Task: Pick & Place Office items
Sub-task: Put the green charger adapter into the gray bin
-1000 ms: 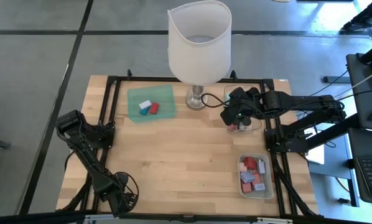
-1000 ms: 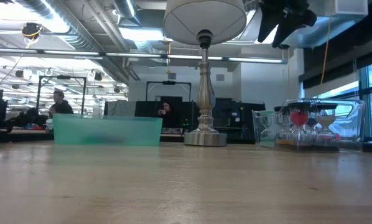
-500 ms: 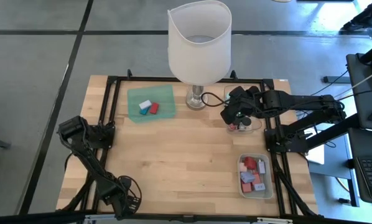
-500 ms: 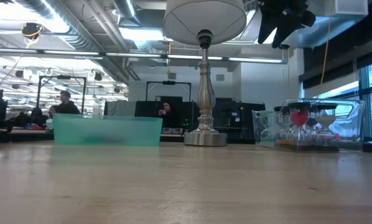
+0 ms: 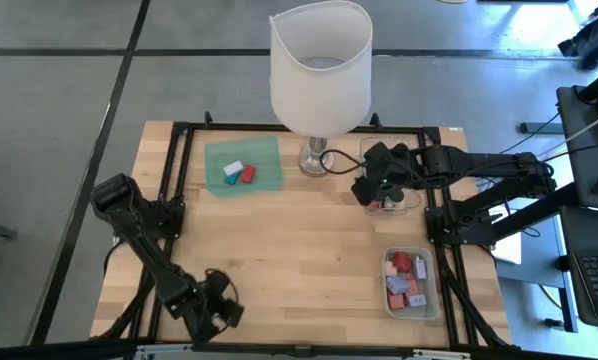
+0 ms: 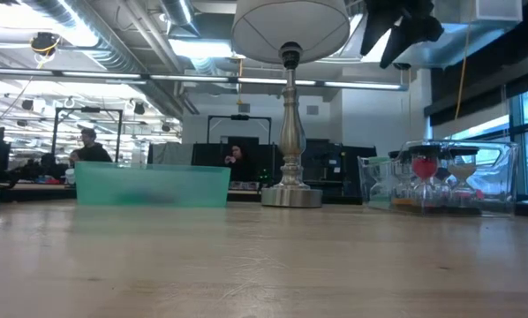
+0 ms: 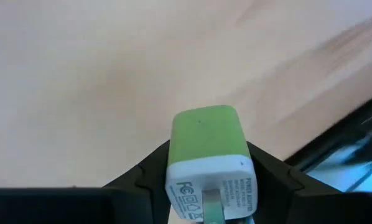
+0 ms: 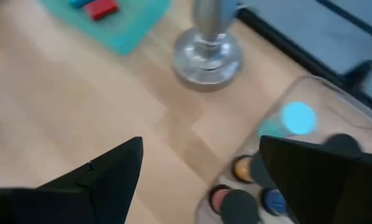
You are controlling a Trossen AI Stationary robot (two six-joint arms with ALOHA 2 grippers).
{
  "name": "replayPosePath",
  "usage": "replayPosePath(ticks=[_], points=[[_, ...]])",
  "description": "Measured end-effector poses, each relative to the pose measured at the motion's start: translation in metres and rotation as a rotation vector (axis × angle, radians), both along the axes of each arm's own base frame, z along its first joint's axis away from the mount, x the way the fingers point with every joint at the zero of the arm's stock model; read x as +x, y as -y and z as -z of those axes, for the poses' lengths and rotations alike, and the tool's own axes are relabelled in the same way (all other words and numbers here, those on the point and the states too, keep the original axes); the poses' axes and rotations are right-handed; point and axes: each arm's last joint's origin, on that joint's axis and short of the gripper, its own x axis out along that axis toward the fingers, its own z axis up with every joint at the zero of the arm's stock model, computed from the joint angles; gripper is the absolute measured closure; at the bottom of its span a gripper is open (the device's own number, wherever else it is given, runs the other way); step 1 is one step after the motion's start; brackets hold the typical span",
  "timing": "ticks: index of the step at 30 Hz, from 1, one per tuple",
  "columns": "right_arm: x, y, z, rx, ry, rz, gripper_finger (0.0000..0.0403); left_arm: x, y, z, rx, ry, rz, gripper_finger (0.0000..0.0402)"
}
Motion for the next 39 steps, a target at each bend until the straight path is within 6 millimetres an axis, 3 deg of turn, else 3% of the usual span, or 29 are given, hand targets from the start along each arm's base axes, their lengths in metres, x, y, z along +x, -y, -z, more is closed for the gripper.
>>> replayPosePath(ticks=[9,14,19,24,29,34,39], points=[[0.02,-0.027,-0.014,-0.058,0.185,-0.285,0.0079,0.041,-0.059,-0.043,0.344,0.257,0.11,0.0251],[0.031,-0.047,-0.029,-0.035,0.361,-0.51,0.0079,0.05,-0.103,-0.085,0.498,0.383,0.107,0.0251],[0.036,-0.058,-0.04,0.078,0.522,-0.558,0.0079,0.047,-0.132,-0.133,0.676,0.568,0.152,0.0251],[0.04,-0.063,-0.05,0.183,0.667,-0.499,0.0079,0.047,-0.138,-0.171,1.014,0.722,0.329,0.0251],[0.042,-0.064,-0.06,0.329,0.809,-0.393,0.0079,0.053,-0.137,-0.194,1.478,0.692,0.49,0.0252],[0.047,-0.064,-0.062,0.431,0.874,-0.322,0.0079,0.062,-0.142,-0.203,1.784,0.554,0.555,0.0252],[0.06,-0.063,-0.059,0.474,0.902,-0.36,0.0079,0.072,-0.149,-0.198,1.883,0.447,0.616,0.0252]])
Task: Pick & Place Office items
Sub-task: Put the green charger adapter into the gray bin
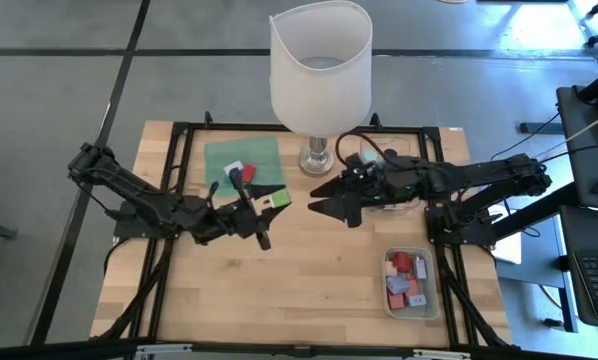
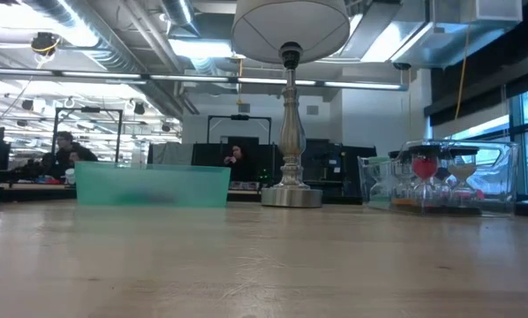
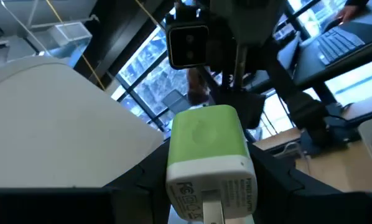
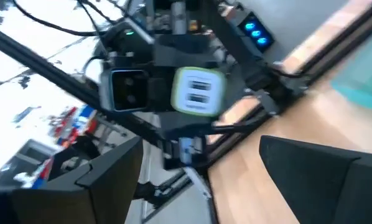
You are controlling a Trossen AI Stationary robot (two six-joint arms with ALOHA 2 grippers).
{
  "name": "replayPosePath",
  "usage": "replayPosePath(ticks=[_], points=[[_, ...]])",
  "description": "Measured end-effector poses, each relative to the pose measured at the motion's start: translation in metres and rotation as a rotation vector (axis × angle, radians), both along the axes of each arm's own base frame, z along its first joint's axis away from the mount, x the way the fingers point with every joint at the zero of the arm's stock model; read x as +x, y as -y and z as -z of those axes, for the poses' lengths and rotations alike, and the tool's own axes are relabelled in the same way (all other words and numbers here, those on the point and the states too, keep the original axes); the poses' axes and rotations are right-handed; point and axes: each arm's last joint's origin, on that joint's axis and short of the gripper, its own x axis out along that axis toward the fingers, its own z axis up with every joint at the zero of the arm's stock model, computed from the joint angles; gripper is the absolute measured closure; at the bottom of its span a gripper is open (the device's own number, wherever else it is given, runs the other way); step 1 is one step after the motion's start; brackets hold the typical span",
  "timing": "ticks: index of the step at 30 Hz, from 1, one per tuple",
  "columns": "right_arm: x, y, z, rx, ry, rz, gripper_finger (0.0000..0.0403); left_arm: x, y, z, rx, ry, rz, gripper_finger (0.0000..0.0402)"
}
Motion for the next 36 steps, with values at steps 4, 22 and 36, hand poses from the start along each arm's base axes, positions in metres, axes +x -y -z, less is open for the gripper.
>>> replayPosePath(ticks=[4,22,36], points=[[0.017,0.001,0.008,0.014,0.024,-0.032,0.0079,0.007,-0.006,0.003,-0.016,0.012,0.042,0.0252],[0.048,0.014,0.02,-0.049,0.114,0.003,0.0086,0.013,-0.014,0.007,-0.071,0.027,0.022,0.0252],[0.054,0.013,0.026,0.002,0.1,0.009,0.02,0.014,-0.015,0.007,0.038,-0.029,-0.002,0.0246]])
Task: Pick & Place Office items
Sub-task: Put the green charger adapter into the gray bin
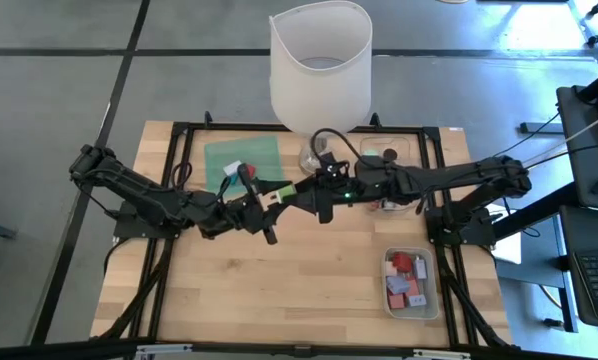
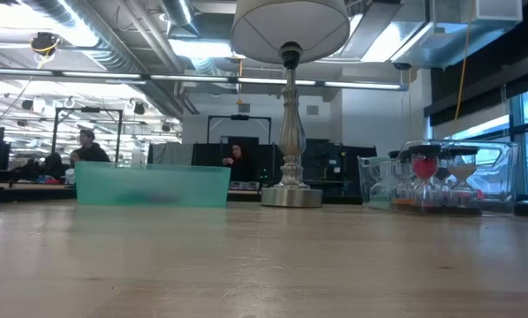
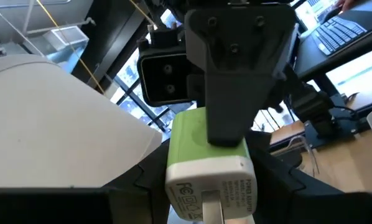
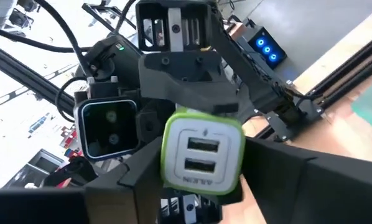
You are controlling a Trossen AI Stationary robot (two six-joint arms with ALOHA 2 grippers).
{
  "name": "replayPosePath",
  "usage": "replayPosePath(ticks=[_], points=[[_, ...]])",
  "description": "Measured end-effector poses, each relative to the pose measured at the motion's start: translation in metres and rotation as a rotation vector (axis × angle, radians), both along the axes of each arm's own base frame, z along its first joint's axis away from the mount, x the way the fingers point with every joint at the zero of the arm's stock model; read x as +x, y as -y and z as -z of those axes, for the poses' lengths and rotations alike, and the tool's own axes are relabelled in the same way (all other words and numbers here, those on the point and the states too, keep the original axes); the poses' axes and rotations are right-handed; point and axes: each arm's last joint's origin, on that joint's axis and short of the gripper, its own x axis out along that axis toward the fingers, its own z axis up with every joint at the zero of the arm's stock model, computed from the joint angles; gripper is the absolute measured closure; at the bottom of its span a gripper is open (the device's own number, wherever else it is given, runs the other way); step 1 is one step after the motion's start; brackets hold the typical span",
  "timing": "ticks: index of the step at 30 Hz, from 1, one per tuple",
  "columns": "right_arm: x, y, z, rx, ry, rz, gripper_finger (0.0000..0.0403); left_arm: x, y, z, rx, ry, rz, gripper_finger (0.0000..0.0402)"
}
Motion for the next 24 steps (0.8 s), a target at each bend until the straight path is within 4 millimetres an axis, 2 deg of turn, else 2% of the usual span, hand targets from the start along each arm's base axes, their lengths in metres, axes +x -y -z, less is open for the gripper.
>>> replayPosePath(ticks=[10,15,19,24], points=[[0.0067,-0.0011,0.0074,0.017,-0.016,0.001,0.0242,0.0006,-0.0015,0.004,-0.056,-0.01,-0.004,0.0246],[0.0069,-0.001,0.0077,0.018,-0.017,0.005,0.0245,0.0002,-0.0002,0.0043,-0.076,-0.003,0.001,0.0249],[0.007,-0.001,0.0077,0.02,-0.017,0.006,0.0246,-0.0001,0.001,0.0039,-0.132,0.029,0.009,0.0232],[0.0073,-0.0007,0.0076,0.013,-0.012,0.012,0.0247,-0.0004,0.0007,0.003,-0.297,0.124,-0.004,0.0203]])
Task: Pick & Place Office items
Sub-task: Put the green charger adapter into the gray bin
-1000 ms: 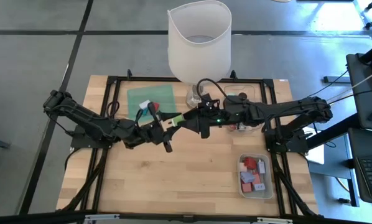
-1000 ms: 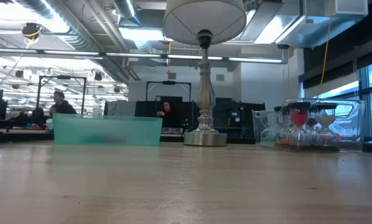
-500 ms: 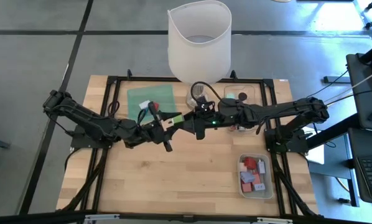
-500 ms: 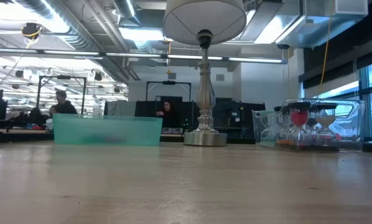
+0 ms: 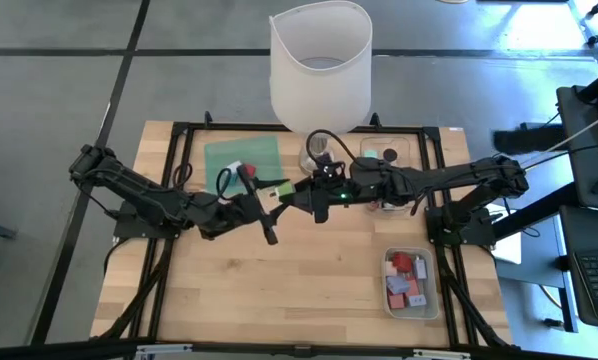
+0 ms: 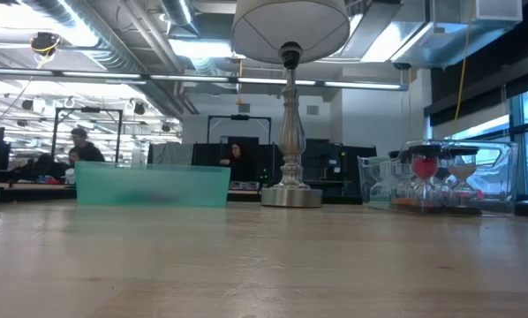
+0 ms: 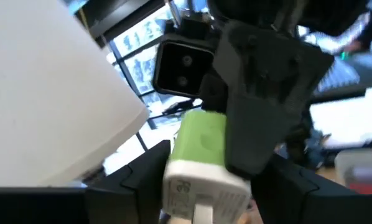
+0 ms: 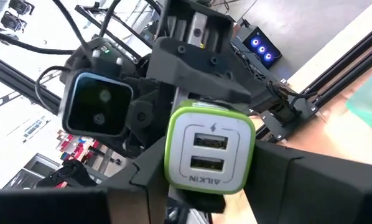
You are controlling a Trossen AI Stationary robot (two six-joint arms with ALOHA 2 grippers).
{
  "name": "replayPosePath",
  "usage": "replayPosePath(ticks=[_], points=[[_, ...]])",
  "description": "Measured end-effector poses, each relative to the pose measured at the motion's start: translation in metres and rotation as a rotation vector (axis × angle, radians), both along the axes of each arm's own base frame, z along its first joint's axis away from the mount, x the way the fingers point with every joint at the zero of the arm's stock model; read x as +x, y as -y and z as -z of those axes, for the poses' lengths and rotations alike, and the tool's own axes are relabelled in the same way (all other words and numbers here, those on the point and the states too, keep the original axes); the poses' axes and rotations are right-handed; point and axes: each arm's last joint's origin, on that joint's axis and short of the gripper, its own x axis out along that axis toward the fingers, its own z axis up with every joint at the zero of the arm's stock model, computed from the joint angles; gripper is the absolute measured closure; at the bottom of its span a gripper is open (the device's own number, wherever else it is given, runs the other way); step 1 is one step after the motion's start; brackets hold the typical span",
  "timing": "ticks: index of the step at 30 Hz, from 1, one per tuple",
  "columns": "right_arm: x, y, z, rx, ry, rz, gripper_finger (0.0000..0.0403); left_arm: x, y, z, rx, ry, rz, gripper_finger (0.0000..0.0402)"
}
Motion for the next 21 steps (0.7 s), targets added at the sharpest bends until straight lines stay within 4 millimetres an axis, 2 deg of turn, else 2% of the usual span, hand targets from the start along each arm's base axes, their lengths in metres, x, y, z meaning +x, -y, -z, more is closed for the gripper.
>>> replayPosePath(ticks=[6,11,17,21], points=[[0.0,0.004,0.001,-0.004,-0.011,-0.001,0.0247,0.0,0.003,0.0,-0.125,0.07,0.044,0.0182],[-0.008,0.013,-0.002,-0.05,-0.059,-0.012,0.0248,-0.003,0.01,0.001,-0.166,0.081,0.031,0.0173],[-0.026,0.022,0.001,-0.133,-0.214,0.026,0.0248,-0.011,0.02,0.005,-0.202,0.06,-0.063,0.0172],[-0.053,0.02,-0.001,-0.171,-0.363,0.024,0.0248,-0.015,0.03,0.011,-0.23,0.037,-0.055,0.0171]])
